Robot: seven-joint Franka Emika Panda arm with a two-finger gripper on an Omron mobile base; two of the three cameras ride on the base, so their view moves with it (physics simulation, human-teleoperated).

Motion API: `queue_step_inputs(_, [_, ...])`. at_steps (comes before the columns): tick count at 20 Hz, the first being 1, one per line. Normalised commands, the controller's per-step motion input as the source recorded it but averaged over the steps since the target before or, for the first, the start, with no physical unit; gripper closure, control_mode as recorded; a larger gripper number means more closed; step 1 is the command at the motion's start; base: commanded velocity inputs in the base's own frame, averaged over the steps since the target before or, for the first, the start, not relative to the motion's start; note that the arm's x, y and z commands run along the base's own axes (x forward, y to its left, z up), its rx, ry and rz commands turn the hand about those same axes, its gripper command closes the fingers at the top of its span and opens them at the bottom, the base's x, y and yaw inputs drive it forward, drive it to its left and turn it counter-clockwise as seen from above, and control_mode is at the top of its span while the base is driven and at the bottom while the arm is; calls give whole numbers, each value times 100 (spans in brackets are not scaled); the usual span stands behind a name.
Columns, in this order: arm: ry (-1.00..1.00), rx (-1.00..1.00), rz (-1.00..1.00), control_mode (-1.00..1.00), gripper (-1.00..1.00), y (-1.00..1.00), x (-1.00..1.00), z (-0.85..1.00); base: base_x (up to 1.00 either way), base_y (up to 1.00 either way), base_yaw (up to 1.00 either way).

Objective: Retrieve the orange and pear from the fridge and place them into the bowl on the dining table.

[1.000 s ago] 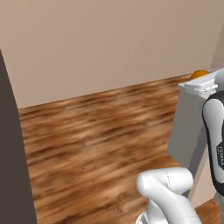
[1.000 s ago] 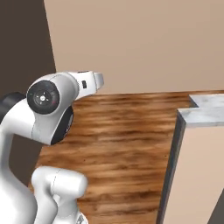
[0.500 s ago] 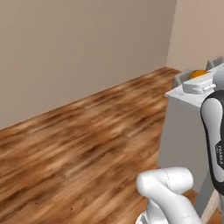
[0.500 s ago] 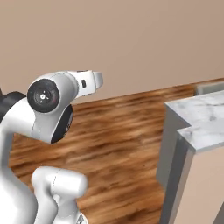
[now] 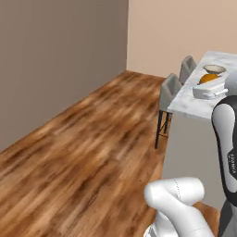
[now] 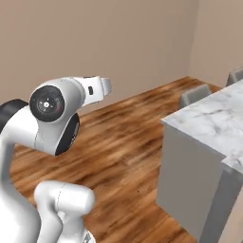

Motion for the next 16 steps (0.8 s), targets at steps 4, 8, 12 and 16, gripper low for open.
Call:
queue_step_inputs(4, [0, 0, 0, 100, 100, 0, 0, 0, 100, 98, -53])
queue_step_inputs(8, [0, 0, 0, 100, 100, 0, 0, 0, 100, 100, -51])
queue_step_inputs(12, [0, 0, 0, 100, 100, 0, 0, 0, 100, 100, -50])
queue_step_inputs(16, [0, 0, 0, 100, 100, 0, 0, 0, 100, 100, -50])
